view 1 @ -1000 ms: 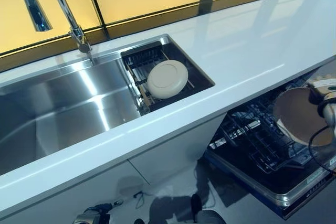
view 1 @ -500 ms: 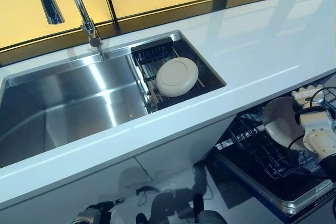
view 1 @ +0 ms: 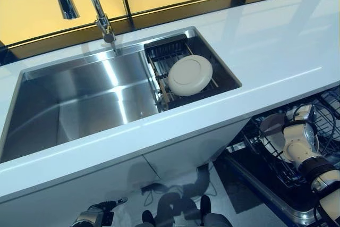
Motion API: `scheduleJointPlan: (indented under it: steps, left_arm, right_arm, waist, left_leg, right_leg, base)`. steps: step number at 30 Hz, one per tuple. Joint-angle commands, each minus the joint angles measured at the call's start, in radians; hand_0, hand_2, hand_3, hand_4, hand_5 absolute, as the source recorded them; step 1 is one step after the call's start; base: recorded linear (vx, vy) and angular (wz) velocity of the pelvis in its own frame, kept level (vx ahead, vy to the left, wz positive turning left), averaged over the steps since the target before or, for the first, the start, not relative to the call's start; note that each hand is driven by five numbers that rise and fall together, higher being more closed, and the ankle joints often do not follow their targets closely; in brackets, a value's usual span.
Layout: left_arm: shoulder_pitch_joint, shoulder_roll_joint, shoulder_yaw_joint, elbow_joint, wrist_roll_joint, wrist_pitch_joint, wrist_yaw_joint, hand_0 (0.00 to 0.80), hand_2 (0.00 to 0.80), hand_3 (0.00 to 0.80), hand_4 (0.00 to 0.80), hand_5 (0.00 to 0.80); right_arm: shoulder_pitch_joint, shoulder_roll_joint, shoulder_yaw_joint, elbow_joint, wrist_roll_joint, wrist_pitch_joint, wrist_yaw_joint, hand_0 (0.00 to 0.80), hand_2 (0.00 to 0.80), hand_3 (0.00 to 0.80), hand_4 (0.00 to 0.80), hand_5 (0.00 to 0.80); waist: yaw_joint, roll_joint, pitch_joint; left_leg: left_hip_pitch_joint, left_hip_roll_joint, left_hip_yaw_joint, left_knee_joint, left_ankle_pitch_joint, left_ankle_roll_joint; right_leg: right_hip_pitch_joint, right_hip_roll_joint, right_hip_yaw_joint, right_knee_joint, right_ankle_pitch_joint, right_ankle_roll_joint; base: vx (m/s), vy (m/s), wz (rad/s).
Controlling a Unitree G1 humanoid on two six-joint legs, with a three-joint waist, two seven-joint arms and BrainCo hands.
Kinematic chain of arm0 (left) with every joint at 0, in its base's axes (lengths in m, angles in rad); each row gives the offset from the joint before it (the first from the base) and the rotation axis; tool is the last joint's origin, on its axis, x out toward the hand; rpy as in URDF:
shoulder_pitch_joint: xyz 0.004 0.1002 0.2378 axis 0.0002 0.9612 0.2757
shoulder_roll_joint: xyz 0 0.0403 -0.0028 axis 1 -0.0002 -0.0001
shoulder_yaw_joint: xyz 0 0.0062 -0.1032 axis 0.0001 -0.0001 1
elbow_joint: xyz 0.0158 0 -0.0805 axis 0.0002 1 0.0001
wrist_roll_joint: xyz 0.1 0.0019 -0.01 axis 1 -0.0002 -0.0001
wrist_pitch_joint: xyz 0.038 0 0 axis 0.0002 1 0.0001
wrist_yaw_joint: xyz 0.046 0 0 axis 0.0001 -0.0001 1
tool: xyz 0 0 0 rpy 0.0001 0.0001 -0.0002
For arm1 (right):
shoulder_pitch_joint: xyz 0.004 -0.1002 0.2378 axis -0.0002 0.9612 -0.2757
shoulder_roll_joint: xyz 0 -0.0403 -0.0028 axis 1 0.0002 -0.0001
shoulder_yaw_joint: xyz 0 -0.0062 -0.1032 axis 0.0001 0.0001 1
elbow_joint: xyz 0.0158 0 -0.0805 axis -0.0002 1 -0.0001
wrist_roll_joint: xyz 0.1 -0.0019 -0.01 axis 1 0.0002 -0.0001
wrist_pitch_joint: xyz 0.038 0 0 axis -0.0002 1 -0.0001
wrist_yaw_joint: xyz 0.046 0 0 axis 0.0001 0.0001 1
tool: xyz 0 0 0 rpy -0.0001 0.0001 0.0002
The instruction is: Take plates into dishwasher
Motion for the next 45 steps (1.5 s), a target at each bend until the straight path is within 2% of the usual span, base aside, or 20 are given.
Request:
scheduleJointPlan:
  steps: [1,7,17,19,20,27,35,39,45]
  left_arm:
    - [-0.059,0.001,-0.055,0.039,0.041,-0.011,0.003,0.0,0.0,0.0,0.0,0.0]
    - [-0.073,-0.011,-0.059,0.05,0.049,-0.017,0.011,0.0,0.0,0.0,0.0,0.0]
    - [-0.067,-0.023,-0.053,0.058,0.077,-0.029,0.012,0.0,0.0,0.0,0.0,0.0]
    - [-0.068,-0.023,-0.052,0.06,0.079,-0.029,0.013,0.0,0.0,0.0,0.0,0.0]
    - [-0.068,-0.023,-0.05,0.061,0.085,-0.027,0.013,0.0,0.0,0.0,0.0,0.0]
    - [-0.053,-0.019,-0.033,0.058,0.104,-0.025,0.007,0.0,0.0,0.0,0.0,0.0]
    - [-0.036,-0.007,-0.02,0.062,0.118,-0.028,-0.005,0.0,0.0,0.0,0.0,0.0]
    - [-0.031,0.008,-0.02,0.061,0.117,-0.022,-0.01,0.0,0.0,0.0,0.0,0.0]
    - [-0.036,0.03,-0.032,0.081,0.1,-0.029,-0.017,0.0,0.0,0.0,0.0,0.0]
  right_arm:
    - [-0.122,0.011,0.078,0.08,-0.025,0.076,-0.017,0.8,0.8,0.8,0.8,0.8]
    - [-0.14,0.061,0.103,0.136,0.028,0.087,-0.002,0.8,0.8,0.8,0.8,0.8]
    - [-0.116,0.105,0.107,0.158,0.162,0.115,0.01,0.8,0.8,0.8,0.8,0.8]
    - [-0.116,0.105,0.105,0.159,0.176,0.118,0.0,0.455,0.455,0.455,0.455,0.455]
    - [-0.117,0.103,0.099,0.157,0.176,0.128,0.003,0.0,0.0,0.0,0.0,0.0]
    - [-0.096,0.056,0.054,0.107,0.111,0.18,0.101,0.0,0.0,0.0,0.0,0.0]
    - [-0.078,-0.037,-0.03,0.061,0.09,0.202,0.139,0.0,0.0,0.0,0.0,0.0]
    - [-0.081,-0.158,-0.105,0.074,0.151,0.208,0.111,0.0,0.0,0.0,0.0,0.0]
    - [-0.205,-0.355,-0.129,0.15,0.299,0.147,0.06,0.0,0.0,0.0,0.0,0.0]
  waist:
    - [0.022,-0.037,-0.004]
    - [0.032,-0.029,0.006]
    - [0.038,-0.035,0.006]
    - [0.037,-0.037,0.005]
    - [0.037,-0.04,0.003]
    - [0.026,-0.059,-0.013]
    - [0.01,-0.086,-0.037]
    - [-0.003,-0.107,-0.053]
    - [-0.012,-0.133,-0.069]
  left_leg:
    - [0.015,-0.023,-0.031,-0.002,-0.026,0.025]
    - [0.007,-0.025,-0.038,-0.002,-0.023,0.023]
    - [0.011,-0.02,-0.04,-0.002,-0.022,0.022]
    - [0.013,-0.018,-0.04,-0.002,-0.022,0.021]
    - [0.016,-0.017,-0.04,-0.002,-0.022,0.021]
    - [0.03,-0.011,-0.036,-0.002,-0.024,0.02]
    - [0.051,-0.01,-0.029,-0.002,-0.03,0.022]
    - [0.069,-0.009,-0.021,-0.002,-0.035,0.025]
    - [0.081,-0.011,-0.016,-0.002,-0.039,0.028]
  right_leg:
    - [0.017,-0.02,-0.028,0.003,-0.03,0.069]
    - [0.013,-0.026,-0.032,0.003,-0.027,0.069]
    - [0.018,-0.027,-0.036,0.003,-0.028,0.068]
    - [0.02,-0.027,-0.036,0.003,-0.028,0.067]
    - [0.023,-0.026,-0.036,0.003,-0.029,0.067]
    - [0.034,-0.017,-0.032,0.003,-0.031,0.067]
    - [0.048,-0.006,-0.016,0.003,-0.032,0.068]
    - [0.058,0.003,-0.004,0.003,-0.029,0.067]
    - [0.068,0.014,0.009,0.003,-0.028,0.064]
  base:
    - [0.004,0.004,0.1]
    - [-0.018,0.003,0.04]
    - [0.0,0.0,0.0]
    - [0.0,0.0,0.0]
    - [0.0,0.0,0.0]
    - [0.016,0.005,0.0]
    - [0.034,0.02,-0.01]
    - [0.038,0.045,-0.01]
    - [0.025,0.036,-0.04]
